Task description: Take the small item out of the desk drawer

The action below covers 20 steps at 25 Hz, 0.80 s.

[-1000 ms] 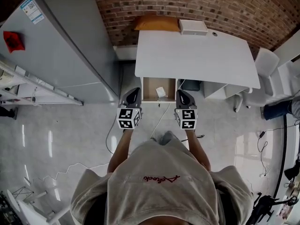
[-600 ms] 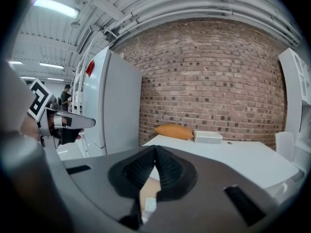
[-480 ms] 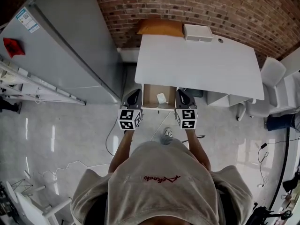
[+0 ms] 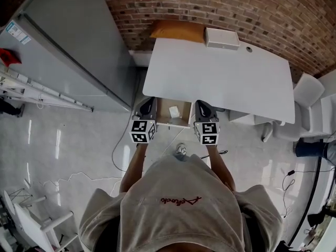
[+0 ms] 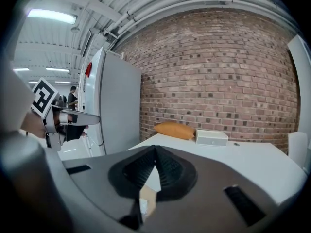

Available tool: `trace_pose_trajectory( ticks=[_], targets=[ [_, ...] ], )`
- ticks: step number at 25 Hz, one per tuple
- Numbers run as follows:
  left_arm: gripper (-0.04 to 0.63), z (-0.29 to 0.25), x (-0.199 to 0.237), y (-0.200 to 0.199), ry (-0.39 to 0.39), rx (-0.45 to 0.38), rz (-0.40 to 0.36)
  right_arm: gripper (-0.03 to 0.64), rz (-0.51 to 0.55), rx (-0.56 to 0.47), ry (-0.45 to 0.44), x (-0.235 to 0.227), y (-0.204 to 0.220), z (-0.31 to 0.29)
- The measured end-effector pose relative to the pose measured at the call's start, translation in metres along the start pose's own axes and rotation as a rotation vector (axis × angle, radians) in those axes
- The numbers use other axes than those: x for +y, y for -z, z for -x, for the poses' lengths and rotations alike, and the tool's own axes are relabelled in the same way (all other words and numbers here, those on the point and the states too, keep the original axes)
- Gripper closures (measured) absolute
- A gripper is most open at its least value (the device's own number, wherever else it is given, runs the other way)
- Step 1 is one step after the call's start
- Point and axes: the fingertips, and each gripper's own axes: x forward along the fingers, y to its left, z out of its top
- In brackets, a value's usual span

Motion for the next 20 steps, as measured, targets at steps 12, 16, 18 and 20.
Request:
trace_pose_trajectory(
  ticks=[12, 16, 18, 20],
  targets=[
    [0.586, -0.020, -0.015, 0.024, -0.076, 0.076, 0.012, 0.606, -0.031, 0.061, -0.130, -0.009, 0.036, -0.022],
    [0.586, -0.021, -0.015, 0.039, -0.079, 0.102, 0.019, 0.606, -0.038, 0.087, -0.161, 0.001, 0.050, -0.027],
    [0.586, -0.024, -0.013, 0.044, -0.076, 0.111, 0.019, 0.606, -0.042, 0.104, -0.166, 0.004, 0.057, -0.028],
    [0.586, -0.027, -0.010, 0.048, -0.071, 0.118, 0.021, 0.606, -0.047, 0.120, -0.166, 0.005, 0.064, -0.030]
  ],
)
